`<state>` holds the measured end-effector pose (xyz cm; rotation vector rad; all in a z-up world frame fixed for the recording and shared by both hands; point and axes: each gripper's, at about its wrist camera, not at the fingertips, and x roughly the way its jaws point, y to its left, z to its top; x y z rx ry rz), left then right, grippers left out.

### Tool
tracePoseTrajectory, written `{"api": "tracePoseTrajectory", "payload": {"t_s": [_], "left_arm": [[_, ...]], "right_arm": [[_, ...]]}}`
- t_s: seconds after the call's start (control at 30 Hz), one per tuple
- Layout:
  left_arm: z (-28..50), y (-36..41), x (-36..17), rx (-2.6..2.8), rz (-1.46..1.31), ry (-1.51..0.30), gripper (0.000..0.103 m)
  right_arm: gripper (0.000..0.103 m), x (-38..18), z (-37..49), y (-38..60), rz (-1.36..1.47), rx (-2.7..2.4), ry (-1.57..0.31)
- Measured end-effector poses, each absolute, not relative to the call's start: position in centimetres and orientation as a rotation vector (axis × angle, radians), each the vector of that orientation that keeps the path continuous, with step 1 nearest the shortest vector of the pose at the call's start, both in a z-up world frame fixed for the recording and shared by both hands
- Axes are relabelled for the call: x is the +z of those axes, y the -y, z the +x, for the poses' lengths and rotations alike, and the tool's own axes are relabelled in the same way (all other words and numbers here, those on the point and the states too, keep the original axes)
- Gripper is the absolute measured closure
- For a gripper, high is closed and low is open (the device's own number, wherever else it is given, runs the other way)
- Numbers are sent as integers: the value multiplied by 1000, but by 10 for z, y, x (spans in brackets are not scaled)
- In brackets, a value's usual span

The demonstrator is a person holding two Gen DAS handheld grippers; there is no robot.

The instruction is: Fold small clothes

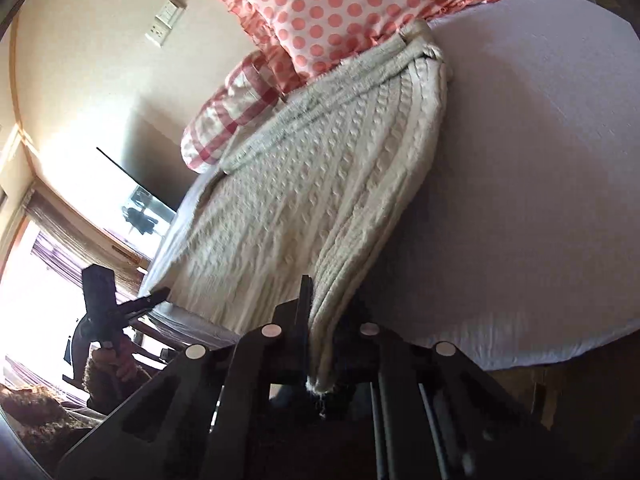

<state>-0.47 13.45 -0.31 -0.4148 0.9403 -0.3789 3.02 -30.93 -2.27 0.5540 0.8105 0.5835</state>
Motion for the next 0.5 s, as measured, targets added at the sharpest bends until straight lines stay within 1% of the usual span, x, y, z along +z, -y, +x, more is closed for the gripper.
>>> {"api": "tracePoseTrajectory", "payload": {"t_s": [0.1, 0.23, 0.37, 0.5], "left_arm": [[14, -144, 16, -396, -466, -891, 98], [66, -156, 67, -381, -465, -754, 99], [159, -157, 98, -297, -441, -712, 99], [264, -145, 102, -168, -359, -727, 99]], "right_arm": [[95, 16, 40, 322, 605, 607, -641], [95, 63, 84, 338, 659, 586, -483], [95, 79, 168, 349, 727, 536, -450], [95, 72, 266, 354, 741, 423, -487]]}}
